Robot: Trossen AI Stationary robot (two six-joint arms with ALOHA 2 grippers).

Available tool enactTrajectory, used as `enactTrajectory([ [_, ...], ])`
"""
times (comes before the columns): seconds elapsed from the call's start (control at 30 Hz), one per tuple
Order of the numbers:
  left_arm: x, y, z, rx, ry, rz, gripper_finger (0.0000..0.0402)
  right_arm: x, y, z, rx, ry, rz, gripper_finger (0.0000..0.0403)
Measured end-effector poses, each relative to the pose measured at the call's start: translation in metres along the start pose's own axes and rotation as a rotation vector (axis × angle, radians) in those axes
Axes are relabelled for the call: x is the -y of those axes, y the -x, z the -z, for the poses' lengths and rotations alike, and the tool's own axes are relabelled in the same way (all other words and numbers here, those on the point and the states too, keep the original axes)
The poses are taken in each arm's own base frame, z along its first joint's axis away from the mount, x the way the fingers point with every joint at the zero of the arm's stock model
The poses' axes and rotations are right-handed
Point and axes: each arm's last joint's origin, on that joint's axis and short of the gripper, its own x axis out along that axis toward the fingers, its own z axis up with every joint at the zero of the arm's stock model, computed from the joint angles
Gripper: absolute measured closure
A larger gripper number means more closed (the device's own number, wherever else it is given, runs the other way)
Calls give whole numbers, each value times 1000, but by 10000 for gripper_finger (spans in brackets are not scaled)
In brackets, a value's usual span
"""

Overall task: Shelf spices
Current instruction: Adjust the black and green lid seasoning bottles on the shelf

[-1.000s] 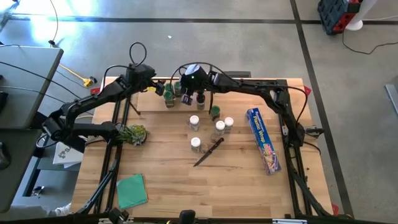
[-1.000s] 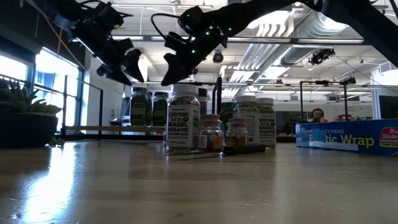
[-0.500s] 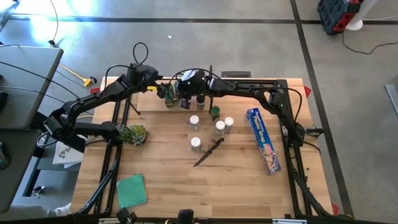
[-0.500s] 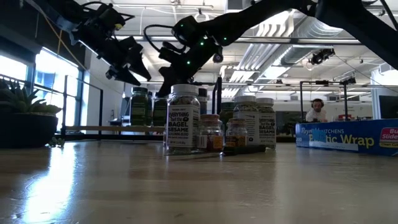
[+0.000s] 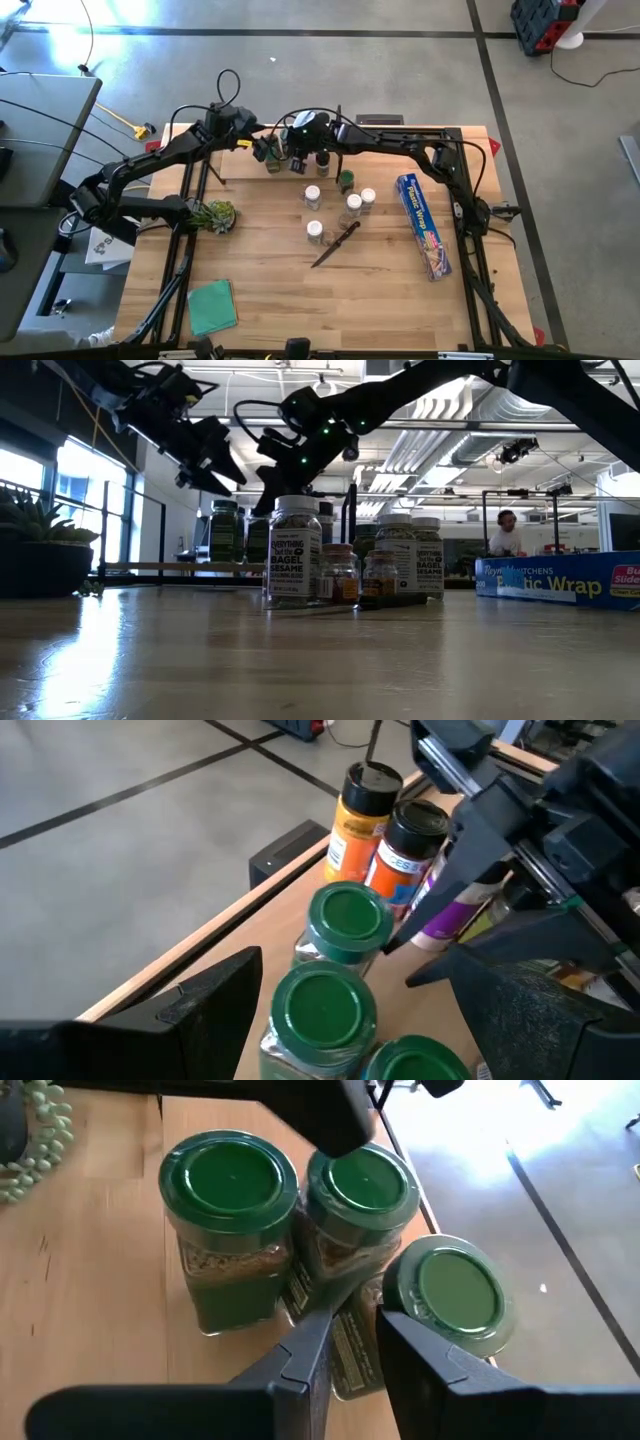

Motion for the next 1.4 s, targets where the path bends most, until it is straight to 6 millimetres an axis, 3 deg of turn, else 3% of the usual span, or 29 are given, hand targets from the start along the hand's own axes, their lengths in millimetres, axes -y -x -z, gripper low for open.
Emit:
enactTrajectory([
  [0.3, 7, -1, 0, 0, -15, 21, 88, 1, -11, 10, -34, -10, -8, 327],
  [0.67, 7, -1, 0, 0, -33, 19, 88, -19, -10, 5, -27, 14, -74, 327],
  [1.0, 7, -1, 0, 0, -32, 19, 88, 5, -11, 8, -4, -14, 19, 327],
  [1.27, 7, -1, 1, -4, -32, 19, 88, -6, -12, 7, -8, -5, -29, 327],
  [1.4, 7, -1, 1, -4, -32, 19, 88, -1, -17, 9, 7, -11, 4, 327],
])
